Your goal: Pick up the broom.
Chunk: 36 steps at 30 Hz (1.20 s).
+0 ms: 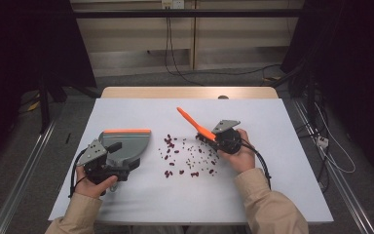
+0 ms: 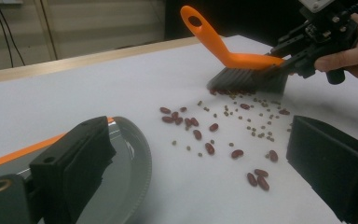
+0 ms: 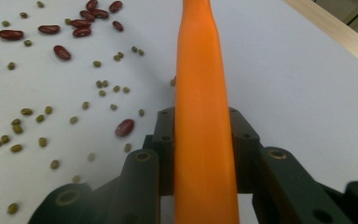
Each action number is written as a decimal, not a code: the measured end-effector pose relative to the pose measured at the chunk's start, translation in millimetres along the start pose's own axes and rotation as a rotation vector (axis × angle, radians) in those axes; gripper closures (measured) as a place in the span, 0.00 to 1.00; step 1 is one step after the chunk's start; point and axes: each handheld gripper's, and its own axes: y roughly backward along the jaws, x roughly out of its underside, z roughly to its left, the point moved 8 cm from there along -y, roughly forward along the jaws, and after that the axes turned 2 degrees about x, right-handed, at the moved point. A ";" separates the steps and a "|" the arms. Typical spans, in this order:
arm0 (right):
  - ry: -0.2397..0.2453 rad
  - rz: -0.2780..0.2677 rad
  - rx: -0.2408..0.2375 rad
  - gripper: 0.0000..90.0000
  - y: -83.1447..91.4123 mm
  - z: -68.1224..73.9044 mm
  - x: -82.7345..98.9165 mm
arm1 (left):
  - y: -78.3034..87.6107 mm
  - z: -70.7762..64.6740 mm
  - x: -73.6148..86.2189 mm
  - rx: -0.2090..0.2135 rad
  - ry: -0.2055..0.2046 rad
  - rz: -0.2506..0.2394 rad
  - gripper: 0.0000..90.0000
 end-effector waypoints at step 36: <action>-0.087 -0.087 -0.040 0.79 25.8 7.7 -3.6 | -1.4 -3.5 -0.2 0.008 -0.008 0.001 0.07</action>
